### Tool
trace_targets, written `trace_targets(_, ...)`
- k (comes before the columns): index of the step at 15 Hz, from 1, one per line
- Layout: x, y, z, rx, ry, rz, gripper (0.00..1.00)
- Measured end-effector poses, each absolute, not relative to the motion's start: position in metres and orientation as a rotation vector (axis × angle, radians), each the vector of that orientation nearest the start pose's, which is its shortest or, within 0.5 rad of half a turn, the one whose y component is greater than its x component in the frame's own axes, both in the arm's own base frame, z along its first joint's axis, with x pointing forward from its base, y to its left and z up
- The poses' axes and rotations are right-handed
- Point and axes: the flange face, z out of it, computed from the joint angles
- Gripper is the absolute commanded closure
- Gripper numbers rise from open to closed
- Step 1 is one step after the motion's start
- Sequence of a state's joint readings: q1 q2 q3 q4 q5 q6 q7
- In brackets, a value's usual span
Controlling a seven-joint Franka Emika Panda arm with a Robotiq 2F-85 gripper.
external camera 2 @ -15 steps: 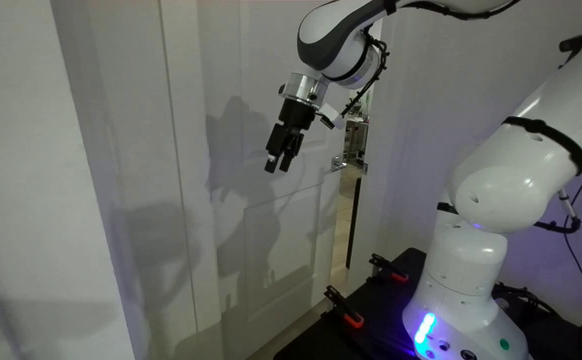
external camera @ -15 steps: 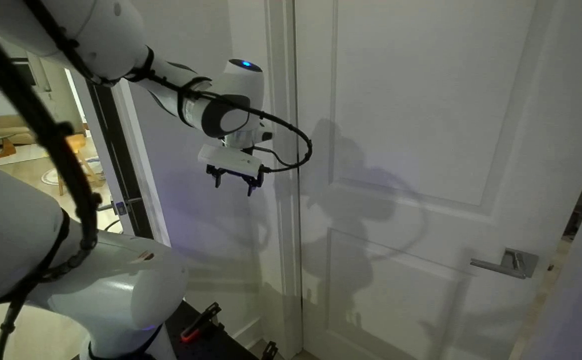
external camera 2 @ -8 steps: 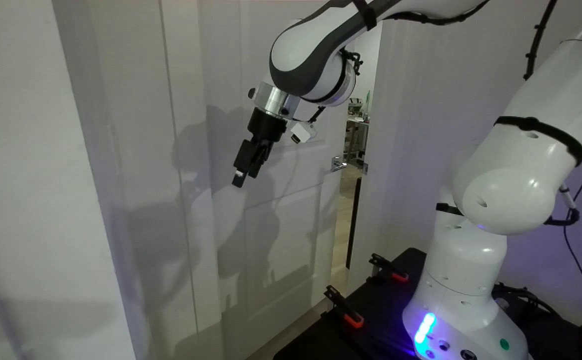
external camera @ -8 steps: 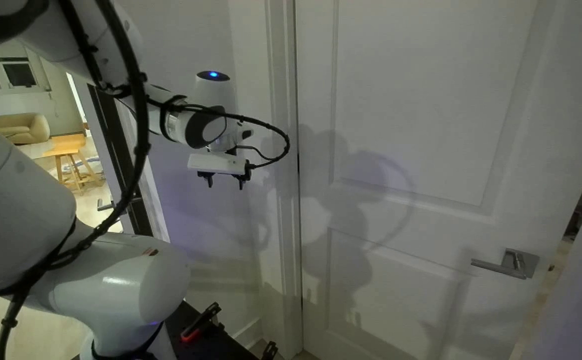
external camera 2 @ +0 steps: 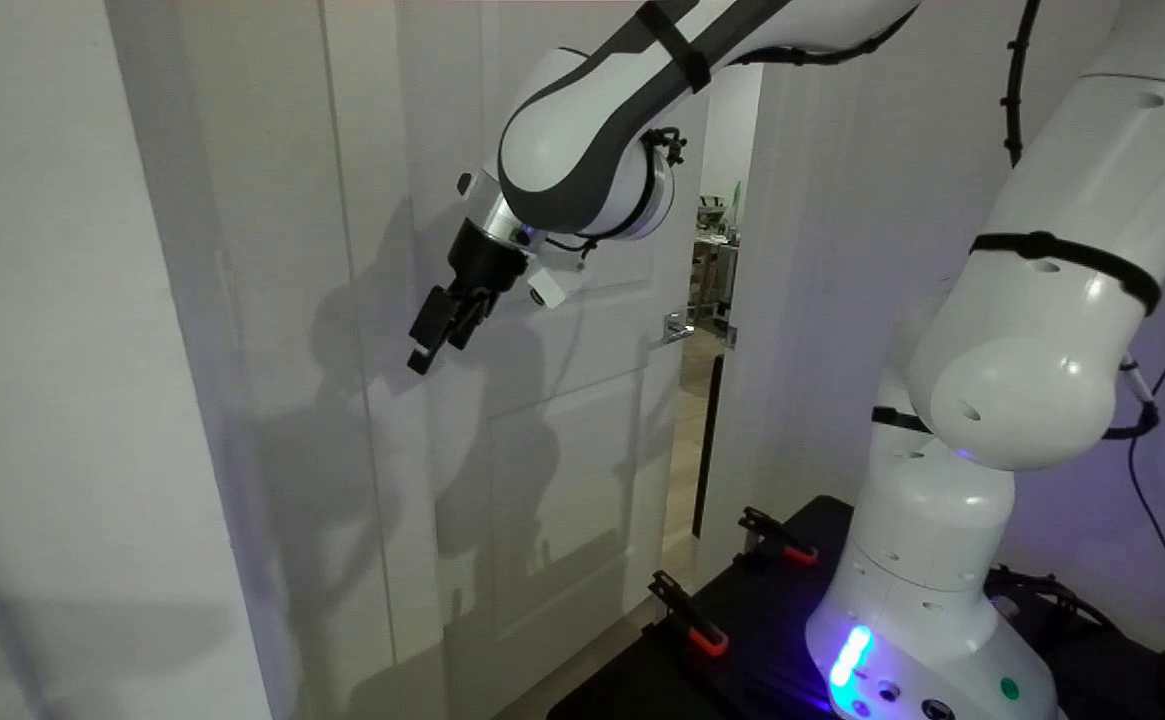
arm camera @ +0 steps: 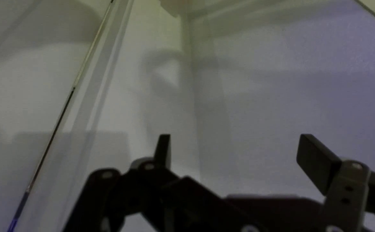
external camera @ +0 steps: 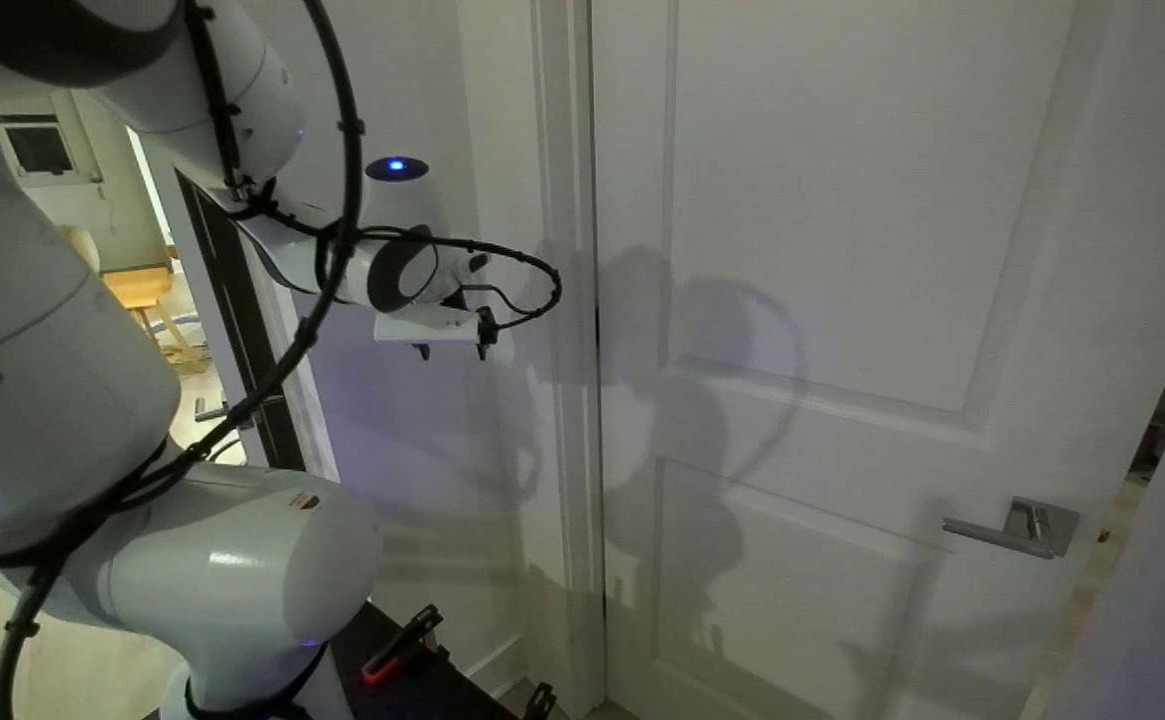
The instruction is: Turn on the light switch
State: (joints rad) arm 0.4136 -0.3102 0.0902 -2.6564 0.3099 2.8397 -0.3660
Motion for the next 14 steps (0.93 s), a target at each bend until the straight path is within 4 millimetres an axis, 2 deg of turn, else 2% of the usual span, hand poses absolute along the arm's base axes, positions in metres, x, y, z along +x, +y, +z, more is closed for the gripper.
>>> trace_targets(2,0.401,0.214,0.398,-2.77,-0.843,-0.756,0.0)
trace_targets(3,0.405,0.221,0.4,-2.778,-0.841,-0.781,0.11)
trace_targets(4,0.409,0.227,0.401,-2.789,-0.84,-0.801,0.26)
trace_targets(13,0.452,0.266,0.43,-2.847,-0.785,-0.983,0.95)
trace_targets(14,0.457,0.271,0.433,-2.842,-0.78,-0.995,0.99)
